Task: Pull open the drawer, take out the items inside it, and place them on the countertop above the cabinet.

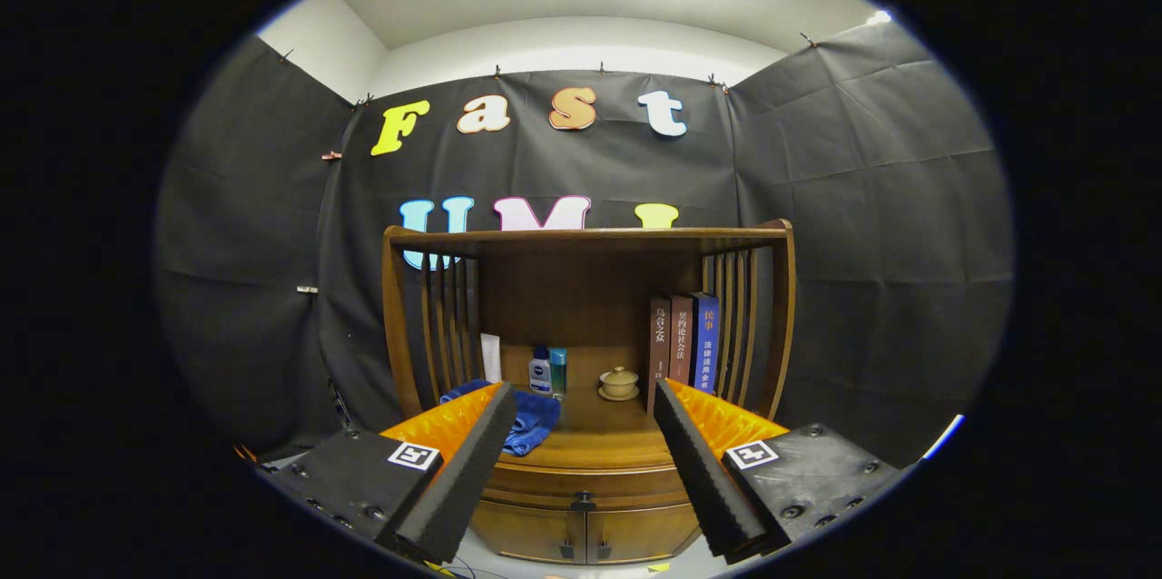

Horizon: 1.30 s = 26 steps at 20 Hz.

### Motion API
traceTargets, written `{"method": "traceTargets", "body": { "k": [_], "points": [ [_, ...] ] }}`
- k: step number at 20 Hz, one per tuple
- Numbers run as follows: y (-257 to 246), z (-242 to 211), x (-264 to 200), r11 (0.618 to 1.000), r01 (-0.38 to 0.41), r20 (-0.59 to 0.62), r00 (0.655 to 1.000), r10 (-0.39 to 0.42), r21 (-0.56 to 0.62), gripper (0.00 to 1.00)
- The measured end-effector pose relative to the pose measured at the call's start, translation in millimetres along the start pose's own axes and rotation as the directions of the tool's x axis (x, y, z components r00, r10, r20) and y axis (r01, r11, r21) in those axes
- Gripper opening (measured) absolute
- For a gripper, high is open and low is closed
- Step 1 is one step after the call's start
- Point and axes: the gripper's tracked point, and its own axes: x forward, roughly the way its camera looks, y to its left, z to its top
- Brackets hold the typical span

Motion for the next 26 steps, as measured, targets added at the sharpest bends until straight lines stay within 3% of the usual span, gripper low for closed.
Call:
{"method": "traceTargets", "body": {
  "k": [3, 10, 19, 22, 25, 26],
  "points": [
    [-1, -18, 5, 1.0, 0.0, -0.026, 1.0, 0.0, 0.013, 0.99],
    [4, -118, 33, 0.999, -0.023, -0.142, 0.989, 0.029, 0.04, 0.99],
    [-9, -254, 85, 0.998, 0.012, -0.352, 0.936, 0.009, 0.06, 0.98],
    [-10, -290, 103, 0.998, 0.024, -0.421, 0.907, 0.005, 0.064, 0.87],
    [-9, -322, 118, 0.998, 0.025, -0.485, 0.875, 0.004, 0.054, 0.85],
    [-8, -333, 126, 0.998, 0.026, -0.504, 0.864, 0.003, 0.051, 0.77]
  ]
}}
